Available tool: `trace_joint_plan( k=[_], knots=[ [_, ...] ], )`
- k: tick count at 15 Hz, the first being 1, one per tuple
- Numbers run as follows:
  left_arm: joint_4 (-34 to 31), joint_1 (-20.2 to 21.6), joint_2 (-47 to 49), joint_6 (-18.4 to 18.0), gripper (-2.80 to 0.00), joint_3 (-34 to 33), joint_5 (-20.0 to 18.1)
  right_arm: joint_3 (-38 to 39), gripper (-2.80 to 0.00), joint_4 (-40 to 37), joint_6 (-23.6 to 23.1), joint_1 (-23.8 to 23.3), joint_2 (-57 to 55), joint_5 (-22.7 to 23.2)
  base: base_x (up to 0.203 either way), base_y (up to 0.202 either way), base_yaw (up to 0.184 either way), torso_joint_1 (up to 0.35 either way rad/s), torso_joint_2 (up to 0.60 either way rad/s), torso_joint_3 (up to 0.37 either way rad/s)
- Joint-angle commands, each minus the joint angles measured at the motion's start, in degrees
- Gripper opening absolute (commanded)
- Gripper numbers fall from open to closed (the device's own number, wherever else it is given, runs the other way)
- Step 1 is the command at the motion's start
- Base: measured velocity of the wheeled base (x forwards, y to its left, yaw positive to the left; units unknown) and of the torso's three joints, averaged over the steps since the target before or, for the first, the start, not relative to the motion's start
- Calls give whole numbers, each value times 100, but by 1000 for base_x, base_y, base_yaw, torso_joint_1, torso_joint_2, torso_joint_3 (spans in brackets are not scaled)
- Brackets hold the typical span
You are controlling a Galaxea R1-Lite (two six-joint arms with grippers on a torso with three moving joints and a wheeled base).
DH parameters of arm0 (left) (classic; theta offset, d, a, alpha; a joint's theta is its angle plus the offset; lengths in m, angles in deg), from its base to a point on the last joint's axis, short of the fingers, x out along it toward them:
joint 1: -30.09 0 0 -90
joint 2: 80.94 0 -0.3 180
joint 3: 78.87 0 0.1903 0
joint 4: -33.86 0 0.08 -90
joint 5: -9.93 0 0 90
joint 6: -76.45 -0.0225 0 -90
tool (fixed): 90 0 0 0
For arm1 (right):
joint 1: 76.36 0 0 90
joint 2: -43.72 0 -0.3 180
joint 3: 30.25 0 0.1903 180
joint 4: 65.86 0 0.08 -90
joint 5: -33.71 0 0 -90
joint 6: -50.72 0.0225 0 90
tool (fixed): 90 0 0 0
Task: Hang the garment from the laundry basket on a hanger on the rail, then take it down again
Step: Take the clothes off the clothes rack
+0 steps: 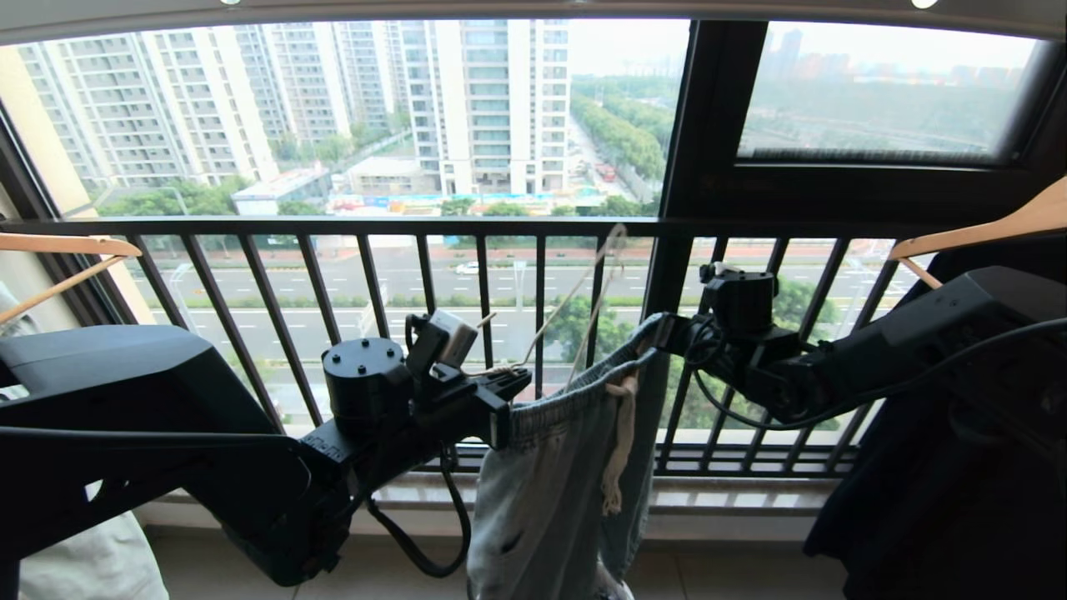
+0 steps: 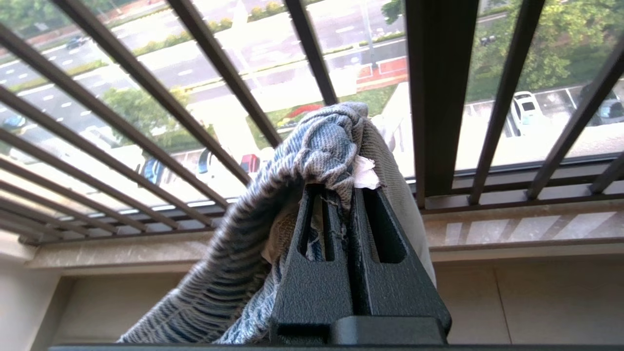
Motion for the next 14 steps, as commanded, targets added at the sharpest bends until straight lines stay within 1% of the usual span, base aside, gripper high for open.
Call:
trace_joint_plan(
  k=[1,2,5,7,9,10,12,14],
  knots=[
    [29,-5,-65,15,-280,-1,9,-38,-280,13,4,-45,-76,3,0,0,0,0,0,0],
    [29,-12,-66,15,-280,8,18,-26,-280,-5,-4,39,-172,-2,0,0,0,0,0,0],
    [29,-4,-5,23,-280,35,29,171,-280,-93,-20,597,-378,-10,0,0,0,0,0,0],
    [29,-3,33,35,-280,121,43,406,-280,-104,-44,923,-277,-12,0,0,0,0,0,0],
    [22,-3,110,41,-280,260,270,596,-280,-109,-88,1186,-166,-12,0,0,0,0,0,0],
    [21,-3,168,46,-280,329,363,665,-280,-109,-123,1273,-144,-12,0,0,0,0,0,0],
    [21,5,189,66,-280,379,408,777,-280,-96,-136,1482,-98,-12,0,0,0,0,0,0],
    [21,14,189,94,-280,433,449,785,-280,-92,-137,1508,-98,-12,0,0,0,0,0,0]
  ],
)
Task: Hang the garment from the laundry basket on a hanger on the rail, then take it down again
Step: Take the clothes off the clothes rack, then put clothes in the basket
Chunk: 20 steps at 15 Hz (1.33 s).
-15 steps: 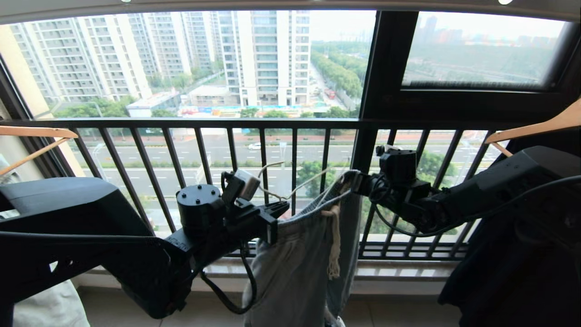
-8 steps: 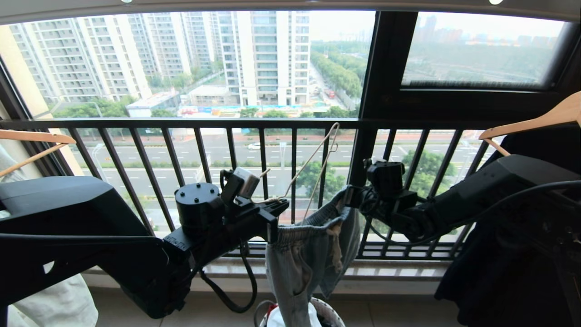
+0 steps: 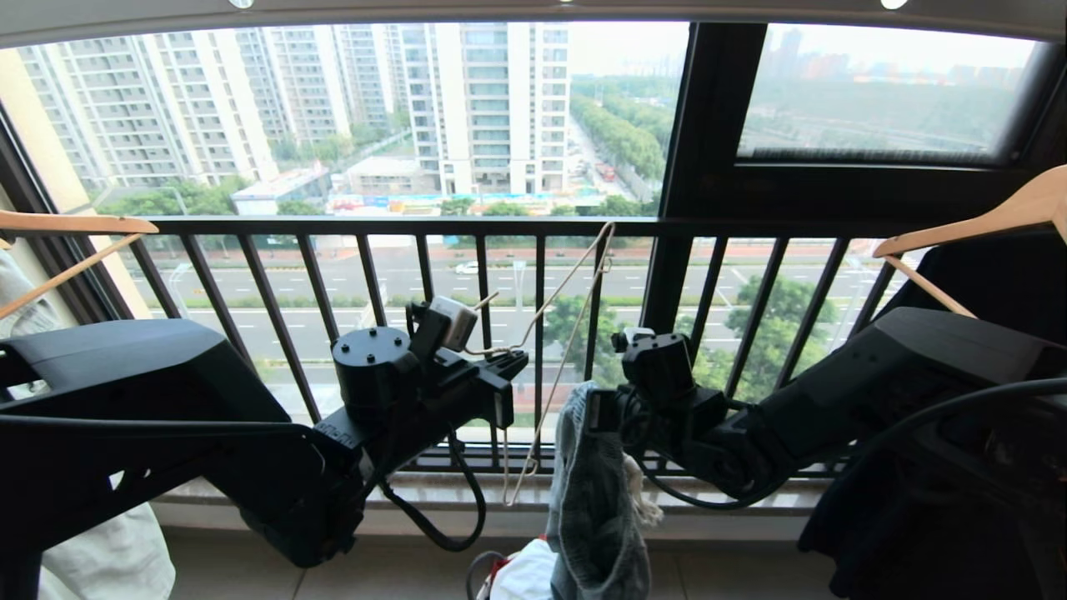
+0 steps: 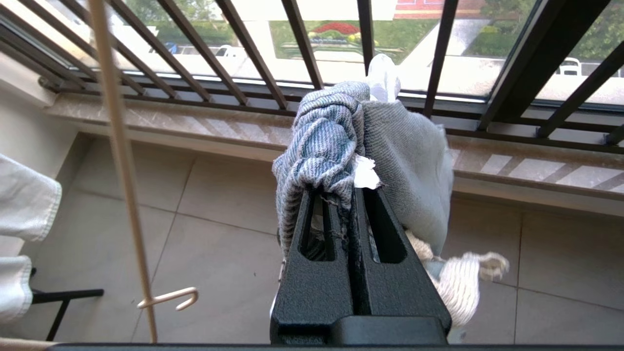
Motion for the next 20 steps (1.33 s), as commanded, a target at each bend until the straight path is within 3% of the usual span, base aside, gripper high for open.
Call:
trace_joint_plan(
  k=[1,9,13,14,15,20],
  knots=[
    [37,20,52,6,-280,99,86,26,-280,29,10,41,13,-3,0,0,0,0,0,0],
    [-51,31,-59,7,-280,98,136,-10,-280,200,64,-12,-253,23,0,0,0,0,0,0],
    [-860,31,-394,26,-280,160,124,26,-280,368,54,16,-244,50,0,0,0,0,0,0],
    [-927,31,-449,35,-280,167,124,26,-256,318,54,32,-244,50,0,0,0,0,0,0],
    [-1034,22,-485,39,-280,168,125,26,0,284,62,41,-235,58,0,0,0,0,0,0],
    [-1223,31,-526,50,-280,256,134,26,0,-321,54,180,34,76,0,0,0,0,0,0]
  ],
)
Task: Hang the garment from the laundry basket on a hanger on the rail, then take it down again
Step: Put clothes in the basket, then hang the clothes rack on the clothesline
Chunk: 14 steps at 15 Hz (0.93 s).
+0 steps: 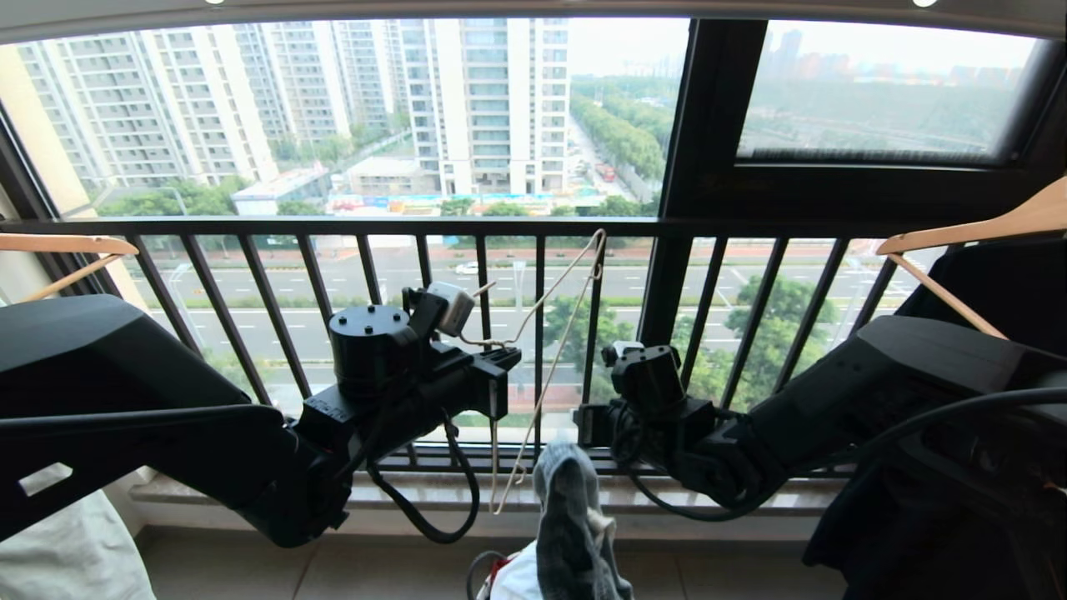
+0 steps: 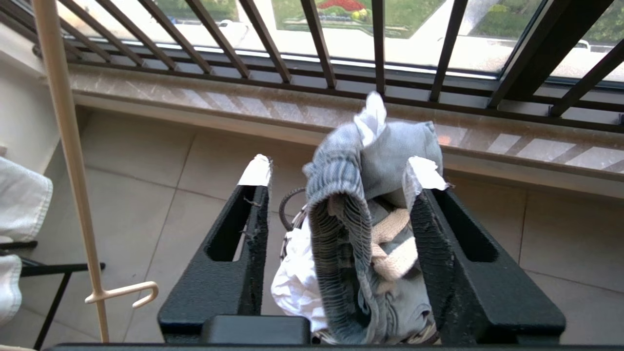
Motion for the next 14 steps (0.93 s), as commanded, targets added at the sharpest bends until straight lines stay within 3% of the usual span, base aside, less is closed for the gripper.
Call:
trace_joint_plan(
  k=[1,5,6,7,14],
  knots=[
    [26,2,-29,3,-280,17,-2,-1,0,-241,-15,27,218,1,0,0,0,0,0,0],
    [-116,4,35,46,-280,180,240,-78,0,-1306,-229,-51,810,14,0,0,0,0,0,0],
    [-318,6,-9,53,-280,202,243,-76,-33,-1474,-334,-117,989,13,0,0,0,0,0,0],
    [-430,2,-28,55,-280,225,244,-63,-280,-1561,-417,-177,1142,13,0,0,0,0,0,0],
    [-897,-32,-142,55,-280,247,253,-14,-280,-1759,-711,-281,1507,-118,0,0,0,0,0,0]
  ],
)
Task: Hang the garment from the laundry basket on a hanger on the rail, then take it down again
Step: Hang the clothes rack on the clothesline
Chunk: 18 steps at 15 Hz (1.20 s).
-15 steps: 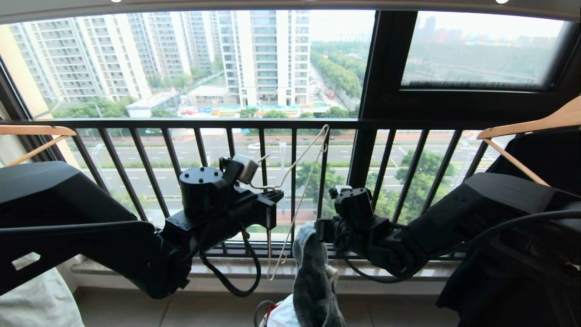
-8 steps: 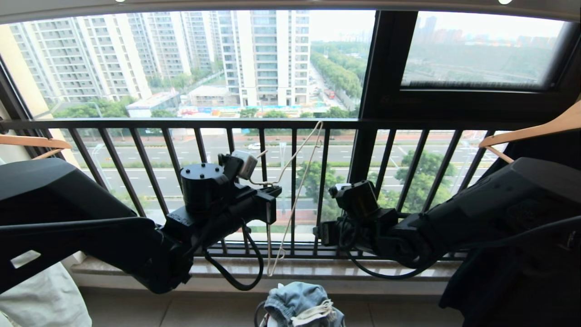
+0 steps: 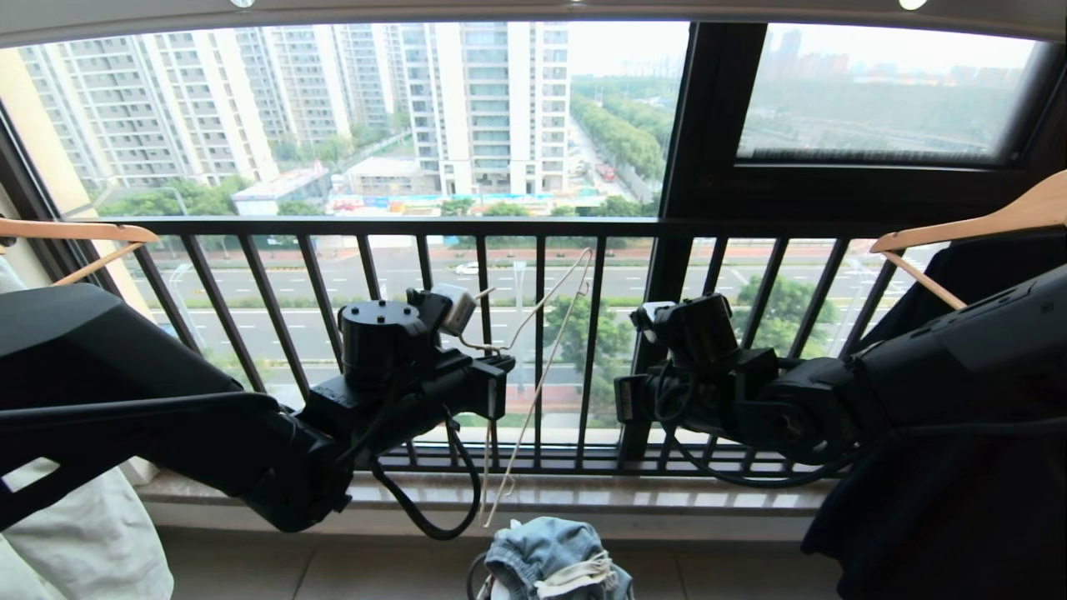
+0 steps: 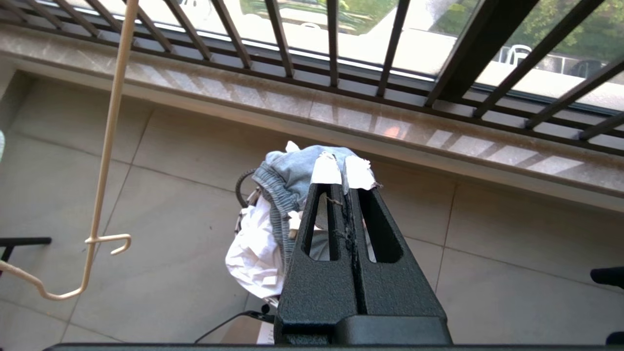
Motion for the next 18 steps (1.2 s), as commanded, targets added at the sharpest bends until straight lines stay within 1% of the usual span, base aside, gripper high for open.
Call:
trace_joint_plan(
  k=[1,3,4,6,8,10,12,14,15,16,17,18],
  knots=[
    [-44,-122,-126,-2,-280,-84,0,58,-280,-119,-8,-21,360,-59,0,0,0,0,0,0],
    [-481,-182,-302,-30,-280,-142,7,430,-280,-195,20,18,926,-178,0,0,0,0,0,0],
    [-655,-141,-283,-25,-280,5,4,565,-280,-226,28,114,1181,-290,0,0,0,0,0,0],
    [-1015,-186,-264,-31,-280,-15,12,1009,-280,-260,25,208,1757,-717,0,0,0,0,0,0],
    [-1086,-180,-106,-39,-280,5,15,1549,-280,-324,12,223,2413,-897,0,0,0,0,0,0],
    [-1121,-182,-26,-106,-280,0,12,2084,-280,-503,5,228,3205,-955,0,0,0,0,0,0],
    [-1130,-214,35,-189,-280,-17,21,2518,-280,-798,2,226,4126,-979,0,0,0,0,0,0],
    [-1069,-187,50,-207,-280,0,56,2868,-280,-1271,-6,190,5177,-996,0,0,0,0,0,0],
    [-1069,-170,42,-216,-280,0,56,3026,-280,-1577,-31,93,5725,-1015,0,0,0,0,0,0],
    [-1069,-169,17,-224,-280,9,62,3146,-280,-1863,-95,-117,6230,-1037,0,0,0,0,0,0],
    [-1069,-163,-20,-224,-280,7,67,3223,-280,-2132,-181,-471,6732,-1057,0,0,0,0,0,0],
    [-1073,-170,-37,-224,-280,0,112,3247,-280,-2452,-267,-997,7118,-1075,0,0,0,0,0,0]
  ],
)
